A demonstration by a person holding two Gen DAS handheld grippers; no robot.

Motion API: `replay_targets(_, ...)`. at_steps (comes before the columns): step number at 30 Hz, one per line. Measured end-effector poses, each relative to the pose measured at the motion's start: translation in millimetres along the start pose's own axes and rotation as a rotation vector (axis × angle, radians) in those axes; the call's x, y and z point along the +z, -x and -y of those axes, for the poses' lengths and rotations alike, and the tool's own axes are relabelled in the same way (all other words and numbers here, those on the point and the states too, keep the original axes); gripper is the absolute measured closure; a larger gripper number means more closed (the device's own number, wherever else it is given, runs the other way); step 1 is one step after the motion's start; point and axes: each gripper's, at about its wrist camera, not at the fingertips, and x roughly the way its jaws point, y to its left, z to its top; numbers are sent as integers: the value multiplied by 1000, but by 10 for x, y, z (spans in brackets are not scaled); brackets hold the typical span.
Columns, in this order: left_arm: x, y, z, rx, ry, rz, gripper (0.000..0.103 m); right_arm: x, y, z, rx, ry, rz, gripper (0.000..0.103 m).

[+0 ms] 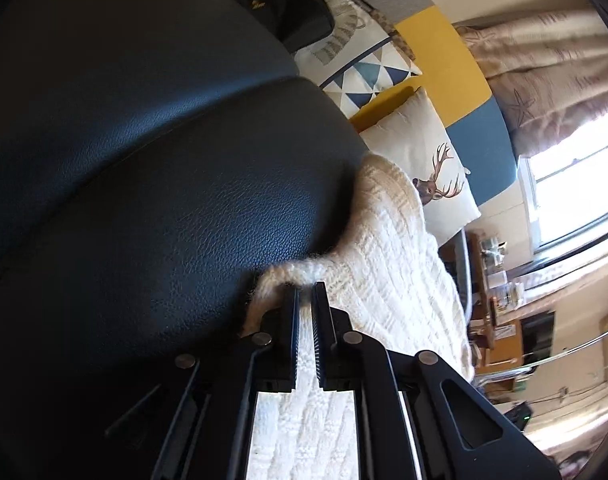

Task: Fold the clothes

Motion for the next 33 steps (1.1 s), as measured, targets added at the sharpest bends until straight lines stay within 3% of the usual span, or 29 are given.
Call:
replay_targets(4, 12, 69, -31, 5, -1, -15, 95, -1, 283, 102, -39, -1, 5, 83)
replay_targets(6, 16, 114, -53, 6, 4, -22, 95, -19, 494, 96, -154, 37, 41, 81)
replay_targets(7, 13, 150, -71, 3, 16, -26, 95, -10, 596, 69, -168, 52, 69, 79)
replay_targets(10, 7, 273, -85, 14, 24, -20, 95, 144, 712, -164, -107, 110, 109, 79)
replay_targets(15, 12, 423, 181, -33, -40, 52, 95, 431, 182, -485, -142, 229, 36, 79)
replay_targets(17, 34, 266, 330, -34, -87, 25, 94, 428, -139, -501, -197, 270, -27, 79)
replay_targets(19, 52, 34, 387, -3, -103, -23, 94, 351, -337, -491, -270, 355, -18, 82)
replay_targets(22, 38, -192, 277, 79, -112, -58, 95, 315, -273, -485, -312, 396, 3, 83)
replay_targets(25, 27, -131, 184, 79, -116, -50, 99, 316, -240, -496, -336, 410, -11, 83)
replay_targets(26, 31, -93, 152, 73, -108, -51, 98, 334, -216, -539, -340, 409, -17, 83)
replay_targets(30, 122, 87, 132, 10, -60, -14, 97, 435, -11, -984, -182, 440, 19, 81)
replay_targets(33, 246, 82, 368, -33, -98, 8, 96, 424, -203, -1445, -138, 538, -13, 81)
